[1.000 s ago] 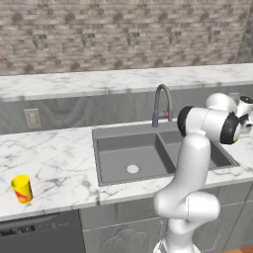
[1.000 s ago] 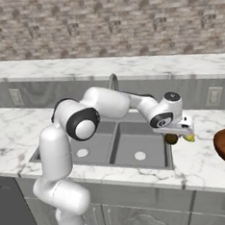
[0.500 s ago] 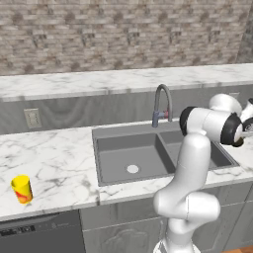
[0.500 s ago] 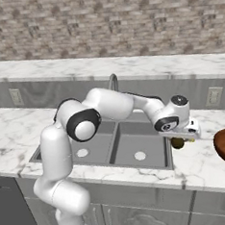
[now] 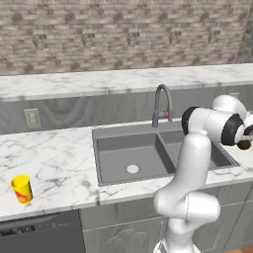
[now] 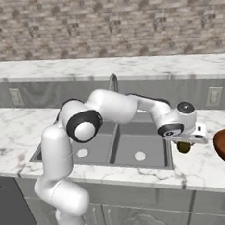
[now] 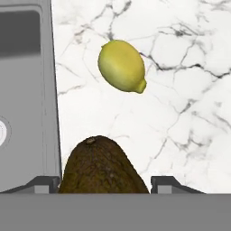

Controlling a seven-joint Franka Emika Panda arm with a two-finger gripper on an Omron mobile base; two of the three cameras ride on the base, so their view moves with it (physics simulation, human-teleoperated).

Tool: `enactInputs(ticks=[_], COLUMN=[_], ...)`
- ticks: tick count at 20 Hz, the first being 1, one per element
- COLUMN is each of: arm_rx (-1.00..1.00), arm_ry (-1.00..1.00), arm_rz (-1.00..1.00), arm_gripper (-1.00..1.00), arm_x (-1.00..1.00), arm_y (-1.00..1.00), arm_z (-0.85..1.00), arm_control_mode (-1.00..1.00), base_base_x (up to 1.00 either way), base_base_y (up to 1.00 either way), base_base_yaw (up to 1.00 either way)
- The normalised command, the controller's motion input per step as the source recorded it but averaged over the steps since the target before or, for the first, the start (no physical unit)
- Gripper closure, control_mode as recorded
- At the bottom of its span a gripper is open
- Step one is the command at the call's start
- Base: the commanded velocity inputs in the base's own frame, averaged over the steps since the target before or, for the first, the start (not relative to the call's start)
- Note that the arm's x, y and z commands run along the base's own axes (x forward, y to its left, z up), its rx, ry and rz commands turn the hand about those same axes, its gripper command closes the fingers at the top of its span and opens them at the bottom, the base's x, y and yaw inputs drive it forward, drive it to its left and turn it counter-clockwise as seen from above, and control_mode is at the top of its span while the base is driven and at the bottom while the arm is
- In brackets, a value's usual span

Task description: Remove the lemon and avocado from the sink. Then move the bowl and cup from the counter to the sink for washing.

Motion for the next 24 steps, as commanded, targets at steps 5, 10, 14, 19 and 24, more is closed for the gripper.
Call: enactInputs(ticks=[5, 10, 14, 19, 24], arm_rx=[-0.03, -0.02, -0.04, -0.05, -0.04], arm_ry=[-0.1, -0.04, -0.01, 0.0, 0.0], arm_rz=[0.0, -0.01, -0.03, -0.04, -0.03], arm_gripper=[1.0, 1.0, 1.0, 1.0, 1.0], arm_x=[-0.24, -0.23, -0.15, -0.02, 0.0], arm_y=[-0.11, -0.01, 0.0, -0.04, -0.06], arm_z=[-0.09, -0.09, -0.07, -0.07, -0.09], arm_control_mode=[-1.0, -1.0, -1.0, -1.0, -1.0], base_base_x=[0.0, 0.0, 0.0, 0.0, 0.0], base_base_y=[0.0, 0.0, 0.0, 0.0, 0.0], base_base_yaw=[0.0, 0.0, 0.0, 0.0, 0.0])
